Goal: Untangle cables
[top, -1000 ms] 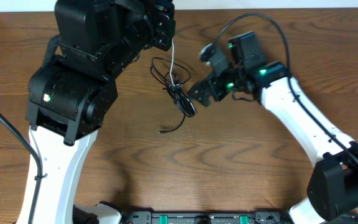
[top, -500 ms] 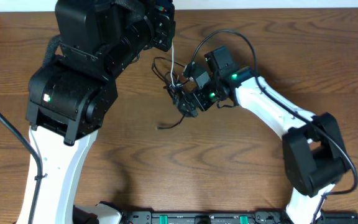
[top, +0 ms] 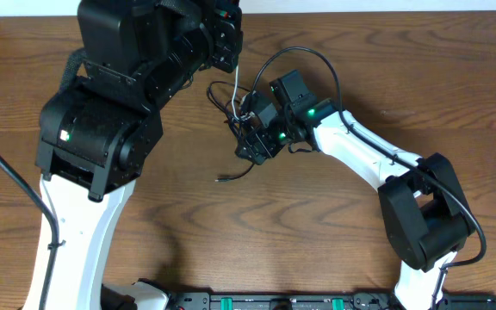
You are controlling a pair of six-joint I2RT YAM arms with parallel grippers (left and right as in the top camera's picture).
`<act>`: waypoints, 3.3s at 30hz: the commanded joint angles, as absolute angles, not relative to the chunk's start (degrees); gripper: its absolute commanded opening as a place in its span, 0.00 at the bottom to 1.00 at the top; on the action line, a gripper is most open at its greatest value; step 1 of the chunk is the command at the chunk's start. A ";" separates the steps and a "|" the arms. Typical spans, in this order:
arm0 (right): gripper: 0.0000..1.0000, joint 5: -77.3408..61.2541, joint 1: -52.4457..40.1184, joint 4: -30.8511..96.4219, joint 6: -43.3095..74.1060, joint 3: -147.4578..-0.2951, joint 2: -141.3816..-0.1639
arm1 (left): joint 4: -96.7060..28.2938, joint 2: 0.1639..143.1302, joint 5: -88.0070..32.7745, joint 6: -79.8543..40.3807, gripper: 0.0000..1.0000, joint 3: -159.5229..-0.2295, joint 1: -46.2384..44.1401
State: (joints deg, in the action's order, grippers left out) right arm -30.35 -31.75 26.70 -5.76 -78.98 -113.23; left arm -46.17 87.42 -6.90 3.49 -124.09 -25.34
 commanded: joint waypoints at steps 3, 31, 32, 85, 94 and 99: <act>0.24 -31.20 -32.03 26.59 -5.15 -78.85 -113.58 | -46.28 87.22 -6.37 4.47 0.08 -125.16 -25.50; 0.01 -19.66 -19.99 32.80 -6.57 -79.29 -85.01 | -53.49 95.88 -6.42 4.95 0.54 -124.90 -25.47; 0.01 -19.05 -19.46 33.69 -7.16 -79.29 -84.01 | -53.49 96.18 -6.39 4.97 0.54 -124.90 -25.47; 0.01 -51.37 -8.82 32.36 -11.90 -79.29 -68.90 | -53.10 104.86 -50.13 17.91 0.65 -124.73 -16.99; 0.01 -51.44 -8.88 31.83 -11.88 -79.29 -69.17 | -53.12 104.92 -58.37 19.92 0.65 -124.73 -17.58; 0.01 -52.16 -9.10 31.18 -11.88 -79.29 -69.36 | -53.32 104.92 -62.17 21.19 0.65 -124.73 -17.58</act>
State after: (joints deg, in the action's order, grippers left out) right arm -49.80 -9.10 32.10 -10.85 -78.78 -69.25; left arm -53.34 104.79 -57.21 19.29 -124.11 -17.58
